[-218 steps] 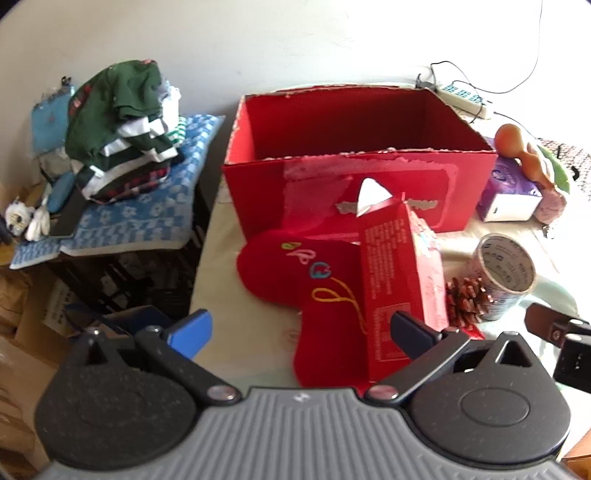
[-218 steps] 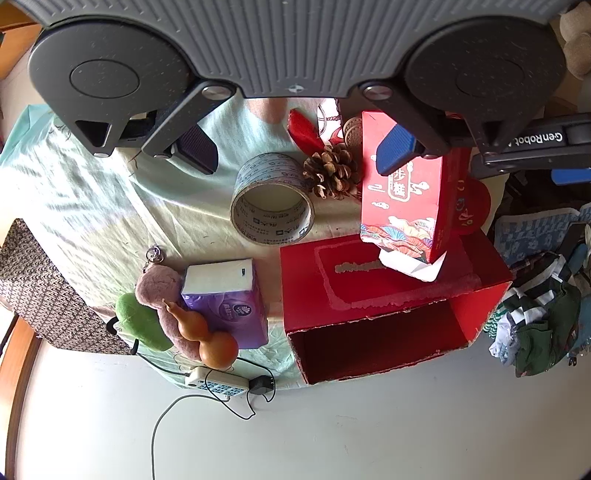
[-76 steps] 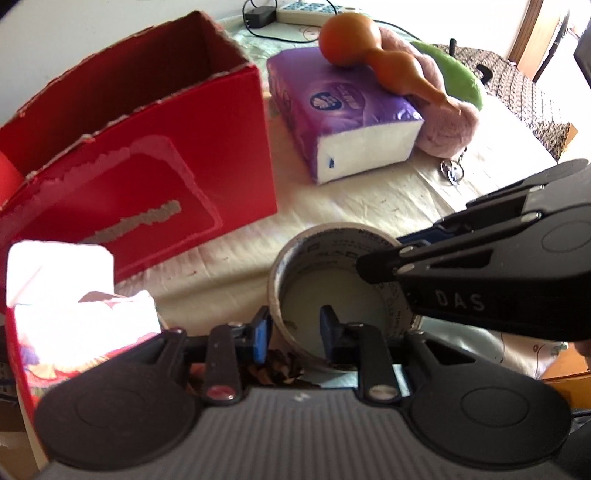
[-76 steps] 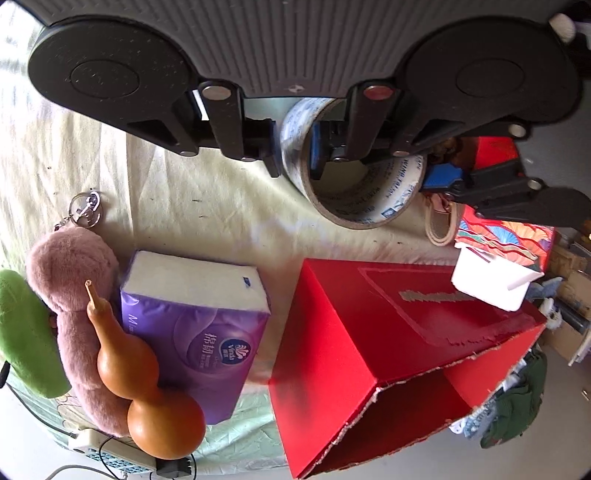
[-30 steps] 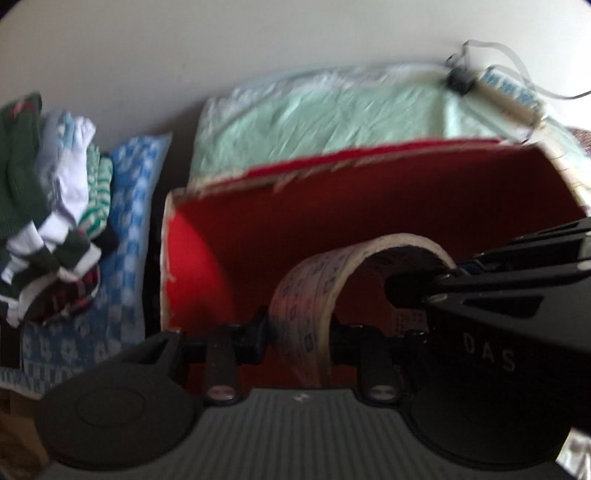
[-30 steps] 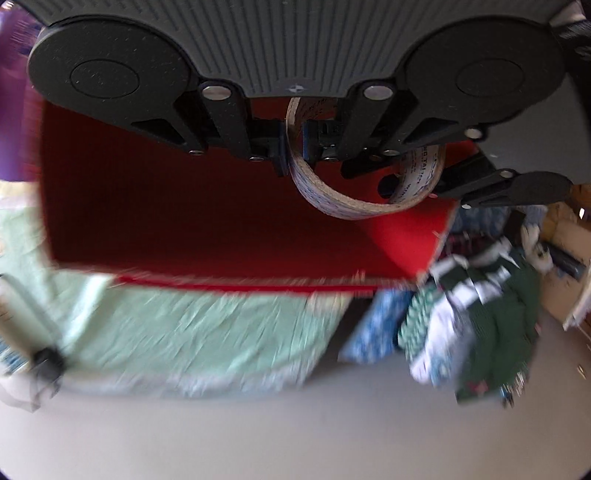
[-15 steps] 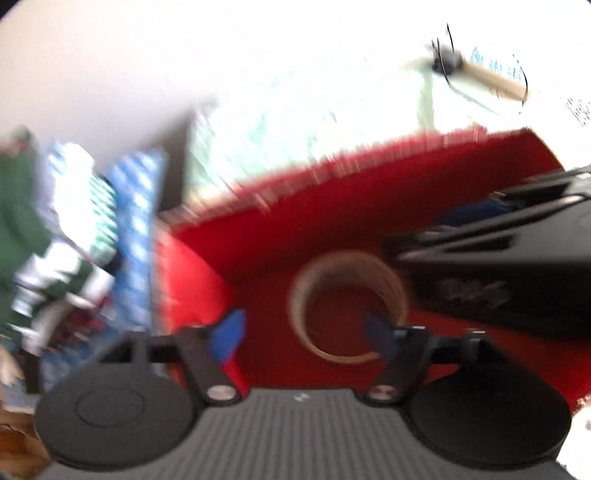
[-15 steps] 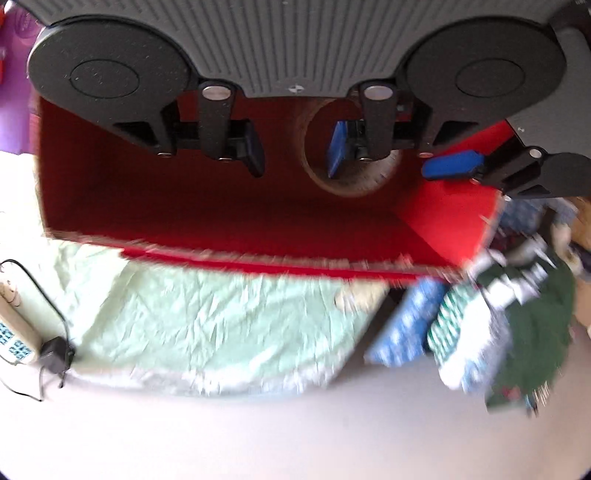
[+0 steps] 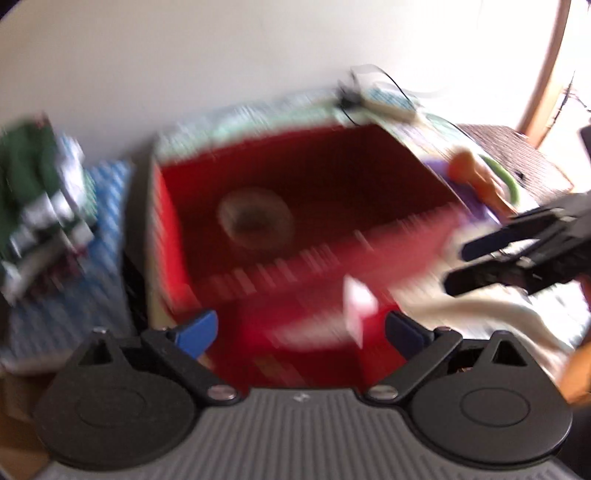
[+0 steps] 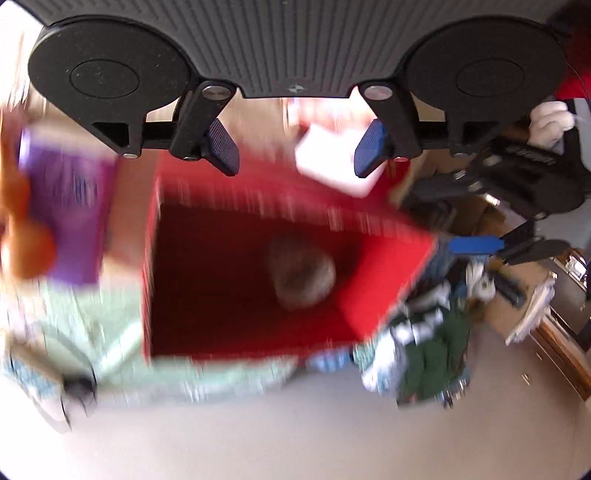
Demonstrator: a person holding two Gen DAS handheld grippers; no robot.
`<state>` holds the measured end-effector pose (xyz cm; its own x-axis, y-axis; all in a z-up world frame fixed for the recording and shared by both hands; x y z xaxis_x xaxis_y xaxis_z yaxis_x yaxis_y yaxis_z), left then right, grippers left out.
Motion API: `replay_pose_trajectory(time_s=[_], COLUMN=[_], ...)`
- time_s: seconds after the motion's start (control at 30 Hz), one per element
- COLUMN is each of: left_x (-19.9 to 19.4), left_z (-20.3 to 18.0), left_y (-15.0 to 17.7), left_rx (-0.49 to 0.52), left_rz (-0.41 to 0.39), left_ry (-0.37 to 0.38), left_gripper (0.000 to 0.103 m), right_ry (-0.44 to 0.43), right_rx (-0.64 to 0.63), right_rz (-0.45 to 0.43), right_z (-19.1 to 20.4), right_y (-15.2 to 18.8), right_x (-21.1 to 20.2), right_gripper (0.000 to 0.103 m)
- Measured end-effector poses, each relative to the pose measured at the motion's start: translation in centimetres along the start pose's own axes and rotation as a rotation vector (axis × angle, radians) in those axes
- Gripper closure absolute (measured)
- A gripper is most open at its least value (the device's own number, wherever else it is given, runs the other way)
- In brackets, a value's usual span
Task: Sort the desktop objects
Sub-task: 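Lower the tape roll into the red box and open the right gripper, then grasp the brown pine cone with the right gripper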
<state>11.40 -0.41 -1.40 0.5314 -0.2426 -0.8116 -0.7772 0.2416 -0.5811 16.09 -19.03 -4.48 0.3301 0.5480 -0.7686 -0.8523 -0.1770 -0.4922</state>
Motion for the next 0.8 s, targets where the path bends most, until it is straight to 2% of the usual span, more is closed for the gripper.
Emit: replay_pose_trajectory(time_s=[0.1,0.2,0.27,0.4,0.5,0.57,0.7,0.8], left_x=[0.8,2.0,1.9,1.8,1.7,1.7,1.6,2.3], left_z=[-2.3,-4.0,-5.0,-7.1,-8.6,-9.6,-11.7,-13.8], left_y=[3.1,3.9,3.7,3.2,2.9,2.7,2.2,2.4], left_rx=[-0.012,-0.026,0.014,0.095,0.156,0.197,0.278,0.356], left_rz=[0.068,0.113,0.099,0.071,0.050,0.036,0.008,0.004], left_ry=[0.038,0.055,0.049,0.039,0.031,0.025,0.018,0.088], left_gripper=[0.005,0.005,0.005,0.005,0.006,0.008,0.011,0.013], right_ry=[-0.006,0.090,0.098,0.061,0.033,0.026,0.014,0.017], right_rx=[0.030,0.022,-0.010,-0.042,-0.035,-0.033,0.003,0.056], right_rz=[0.069,0.087,0.112,0.156,0.157,0.165,0.149,0.117], right_z=[-0.9,-2.2,-2.8,-3.0,-2.7,-2.8,-4.1,-6.0], right_y=[2.9,4.8,6.0,8.3,9.4,9.9,10.3,10.0], right_x=[0.9,1.0,1.1,1.9,3.2,4.2,3.1,1.5], right_gripper=[0.032,0.033,0.033,0.033,0.034,0.048,0.050,0.050])
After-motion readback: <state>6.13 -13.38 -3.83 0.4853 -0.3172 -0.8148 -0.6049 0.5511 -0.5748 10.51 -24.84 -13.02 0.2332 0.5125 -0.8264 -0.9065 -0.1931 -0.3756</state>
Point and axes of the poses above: each gripper's, at about its wrist camera, not at the fingertips, and x roughly the way its jaws point, z to its left, y to its underside, the point moved 5 cm from there along x, roughly the way its jaws point
